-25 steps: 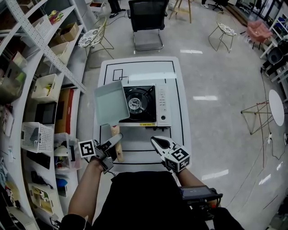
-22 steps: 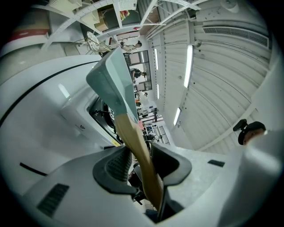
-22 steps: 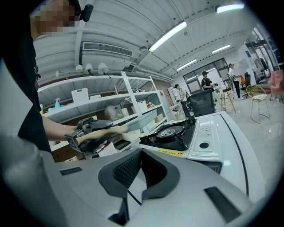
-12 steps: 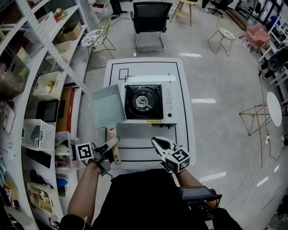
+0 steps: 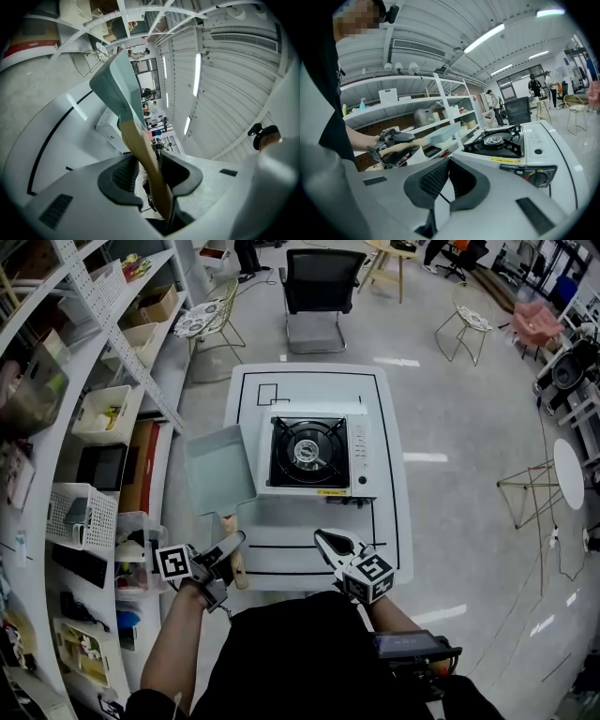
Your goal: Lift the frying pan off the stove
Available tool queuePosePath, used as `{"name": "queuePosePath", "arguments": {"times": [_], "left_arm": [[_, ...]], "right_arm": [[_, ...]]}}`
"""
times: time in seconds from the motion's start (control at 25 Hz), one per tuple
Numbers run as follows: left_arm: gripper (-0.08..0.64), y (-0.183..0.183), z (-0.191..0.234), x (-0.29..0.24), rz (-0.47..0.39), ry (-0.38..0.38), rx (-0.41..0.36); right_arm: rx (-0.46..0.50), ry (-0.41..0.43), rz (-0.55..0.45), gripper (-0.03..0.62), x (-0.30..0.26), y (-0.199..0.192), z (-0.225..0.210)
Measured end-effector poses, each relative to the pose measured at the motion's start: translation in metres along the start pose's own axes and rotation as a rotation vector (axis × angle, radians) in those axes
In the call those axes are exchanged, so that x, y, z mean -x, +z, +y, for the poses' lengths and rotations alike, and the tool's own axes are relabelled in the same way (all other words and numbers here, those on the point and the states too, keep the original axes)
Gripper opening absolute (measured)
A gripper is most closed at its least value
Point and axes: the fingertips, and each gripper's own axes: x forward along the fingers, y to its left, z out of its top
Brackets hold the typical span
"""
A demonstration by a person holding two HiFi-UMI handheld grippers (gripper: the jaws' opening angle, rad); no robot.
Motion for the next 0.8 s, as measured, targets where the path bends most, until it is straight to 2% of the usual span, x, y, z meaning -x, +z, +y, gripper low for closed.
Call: {"name": "queuePosePath", "arguments": {"times": [0.36,0.8], "left_arm": [[0.143,-0.007,0.002,0.024,-0.022,-0.001,0.006],[0.143,-0.014,0.011,0.052,-0.043,0.009,0.02]], "right_arm": [[0.048,0.031,0.005,0.025,-0.008,0.003,0.019],[0.099,0.022,0.004,0.025,-0.018,0.005,0.034]]}}
